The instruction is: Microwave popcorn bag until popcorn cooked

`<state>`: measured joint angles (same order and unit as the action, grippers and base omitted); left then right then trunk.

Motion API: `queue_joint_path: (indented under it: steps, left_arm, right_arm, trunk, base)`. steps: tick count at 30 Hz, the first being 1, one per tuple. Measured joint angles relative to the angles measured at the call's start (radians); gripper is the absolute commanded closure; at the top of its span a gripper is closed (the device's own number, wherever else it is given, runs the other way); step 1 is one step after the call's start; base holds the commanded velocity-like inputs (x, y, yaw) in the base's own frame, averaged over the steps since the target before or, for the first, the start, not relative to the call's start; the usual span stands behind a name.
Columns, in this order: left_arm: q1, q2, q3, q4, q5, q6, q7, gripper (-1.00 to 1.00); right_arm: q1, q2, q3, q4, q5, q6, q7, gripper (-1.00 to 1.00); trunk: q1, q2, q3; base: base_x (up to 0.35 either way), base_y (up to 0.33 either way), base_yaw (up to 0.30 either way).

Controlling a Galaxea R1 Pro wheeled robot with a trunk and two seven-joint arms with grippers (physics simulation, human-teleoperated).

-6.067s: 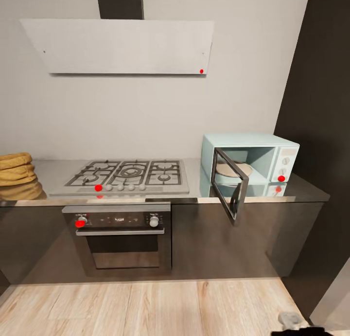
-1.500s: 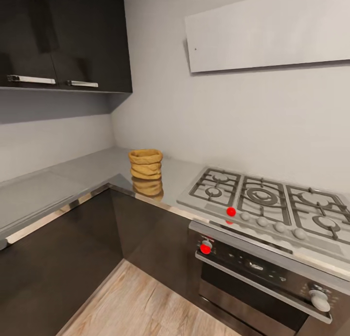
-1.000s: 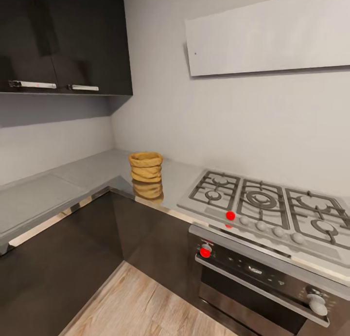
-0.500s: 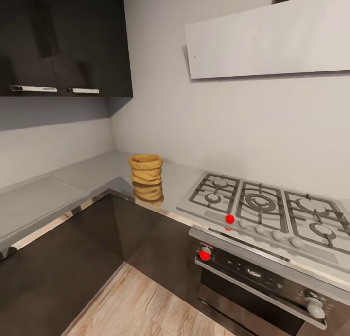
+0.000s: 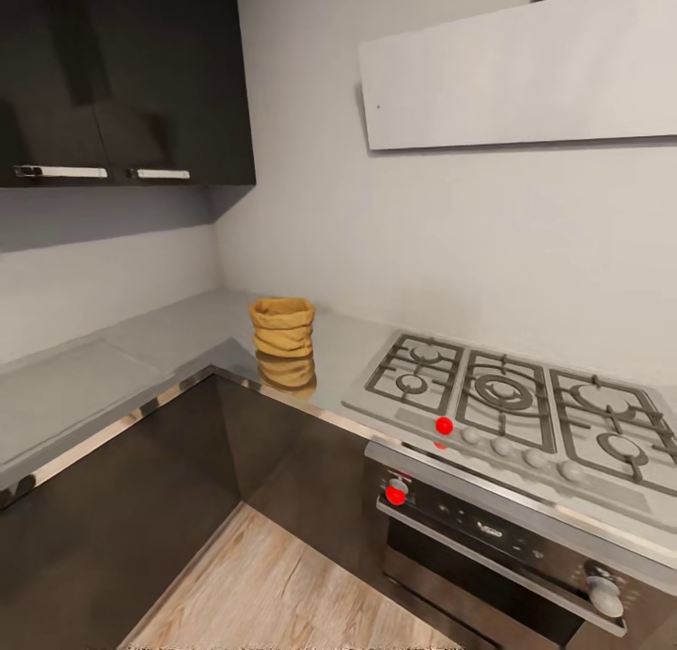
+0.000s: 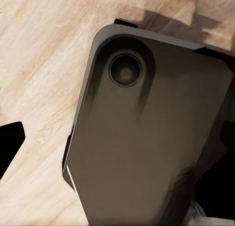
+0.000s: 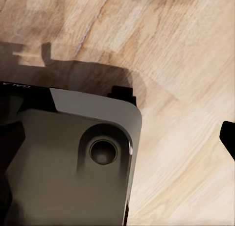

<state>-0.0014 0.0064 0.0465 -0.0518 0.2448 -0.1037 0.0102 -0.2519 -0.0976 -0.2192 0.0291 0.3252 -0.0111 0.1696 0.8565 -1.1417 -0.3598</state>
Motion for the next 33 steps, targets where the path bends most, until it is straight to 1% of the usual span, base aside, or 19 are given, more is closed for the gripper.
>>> queue_joint_path:
  steps: [7,27,33]
  left_arm:
    - [0.000,0.000,0.000,0.000,0.000,0.000,0.000,-1.00]
    - [0.000,0.000,0.001,0.000,0.001,0.000,0.001,-1.00]
    - [0.000,0.000,0.003,0.003,0.004,0.000,0.001,-1.00]
  right_arm:
    - [0.000,0.001,-0.001,0.000,0.000,-0.001,-0.006,-1.00]
    - [0.000,0.002,0.000,0.000,0.000,-0.001,-0.006,-1.00]
    - [0.000,-0.002,-0.001,0.000,0.000,-0.002,-0.006,-1.00]
  trunk:
    - [-0.027,0.049,0.011]
    - [-0.027,0.049,-0.021]
    - [-0.027,0.049,-0.030]
  base:
    - [0.000,0.000,0.000]
    - [0.000,0.000,0.000]
    - [0.000,0.000,0.000]
